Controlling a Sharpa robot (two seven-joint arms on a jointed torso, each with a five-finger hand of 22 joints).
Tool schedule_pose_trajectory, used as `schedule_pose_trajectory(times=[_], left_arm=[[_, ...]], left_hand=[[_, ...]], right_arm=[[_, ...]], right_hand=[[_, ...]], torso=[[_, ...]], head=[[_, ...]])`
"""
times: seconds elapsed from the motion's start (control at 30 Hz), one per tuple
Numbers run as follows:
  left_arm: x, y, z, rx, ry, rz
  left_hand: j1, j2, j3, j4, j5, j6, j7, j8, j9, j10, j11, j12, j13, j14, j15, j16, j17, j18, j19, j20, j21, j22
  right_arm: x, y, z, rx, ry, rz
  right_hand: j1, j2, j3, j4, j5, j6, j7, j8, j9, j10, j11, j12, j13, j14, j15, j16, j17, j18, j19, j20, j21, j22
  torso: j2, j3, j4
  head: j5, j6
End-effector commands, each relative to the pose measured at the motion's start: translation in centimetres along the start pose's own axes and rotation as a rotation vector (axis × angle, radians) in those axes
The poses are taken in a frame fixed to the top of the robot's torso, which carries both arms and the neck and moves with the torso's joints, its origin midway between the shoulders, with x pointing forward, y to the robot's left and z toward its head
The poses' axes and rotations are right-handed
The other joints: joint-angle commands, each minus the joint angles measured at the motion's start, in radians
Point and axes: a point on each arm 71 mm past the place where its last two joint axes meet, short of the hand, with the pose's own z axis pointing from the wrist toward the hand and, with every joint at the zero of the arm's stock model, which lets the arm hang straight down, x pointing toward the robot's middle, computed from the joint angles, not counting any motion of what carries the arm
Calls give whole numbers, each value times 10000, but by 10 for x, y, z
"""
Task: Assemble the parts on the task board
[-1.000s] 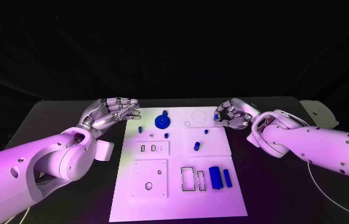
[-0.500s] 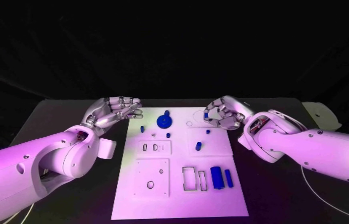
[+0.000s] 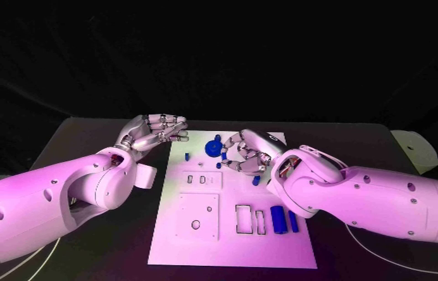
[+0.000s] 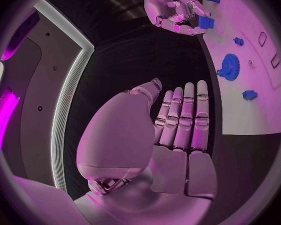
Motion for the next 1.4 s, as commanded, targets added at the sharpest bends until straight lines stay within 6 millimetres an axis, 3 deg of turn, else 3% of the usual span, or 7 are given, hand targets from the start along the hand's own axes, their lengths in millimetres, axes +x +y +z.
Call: schedule_pose_trajectory(times=[0.03, 0.23, 0.47, 1.0, 1.4], left_arm=[[3, 0, 1, 63, 193, -54], [3, 0, 2, 57, 188, -51], [4, 0, 2, 54, 212, -62], [5, 0, 2, 49, 237, -74], [5, 0, 2, 35, 240, -74]], left_hand=[[-72, -13, 6, -34, -22, -3, 130, -38, 11, -21, 62, -42, -4, 22, 0, -54, 15, 126, -67, -5, -42, -15], [-72, -13, 6, -34, -22, -3, 130, -38, 11, -21, 62, -42, -4, 22, 0, -54, 15, 126, -67, -5, -42, -15], [-72, -13, 6, -34, -22, -3, 130, -38, 11, -21, 62, -42, -4, 22, 0, -54, 15, 126, -67, -5, -42, -15], [-77, -3, 16, -41, -23, 9, 120, -35, 17, -9, 55, -36, -1, 26, -2, -65, 29, 126, -66, -4, -40, -18], [-86, -1, 17, -40, -23, 10, 121, -35, 18, -9, 55, -36, -1, 26, -2, -71, 36, 125, -67, -4, -40, -20]], right_arm=[[13, 3, 3, 99, 186, -630], [37, 12, 8, -68, 473, -789], [51, 14, 10, -76, 708, -958], [61, 9, 12, -12, 966, -1229], [63, 7, 11, 20, 1035, -1288]], right_hand=[[-143, -2, 19, 26, 35, 27, -22, 94, 210, 627, -12, -59, 2236, 1026, 46, 34, 2632, -143, 1046, 7, 45, 2632], [-152, -5, 18, 28, 39, 22, -18, 94, 211, 629, -10, -57, 2238, 1026, 49, 34, 2632, -143, 1046, 10, 45, 2632], [-183, -21, 11, 36, 42, 25, -12, 103, 216, 632, -4, -54, 2241, 1026, 57, 34, 2632, -143, 1046, 17, 45, 2632], [-243, -66, -8, 50, 34, 12, 0, 112, 222, 628, 7, -58, 2238, 1026, 71, 34, 2632, -143, 1046, 31, 45, 2632], [-275, -101, -18, 53, 22, -11, 10, 109, 222, 614, 16, -75, 2225, 1026, 79, 34, 2632, -143, 1046, 40, 45, 2632]], torso=[[-25, -8, -18], [-13, -17, 2], [-7, -11, -2], [-10, 3, -4], [-13, -7, -13]], head=[[105, -71], [151, -110], [207, -136], [246, -199], [255, -219]])
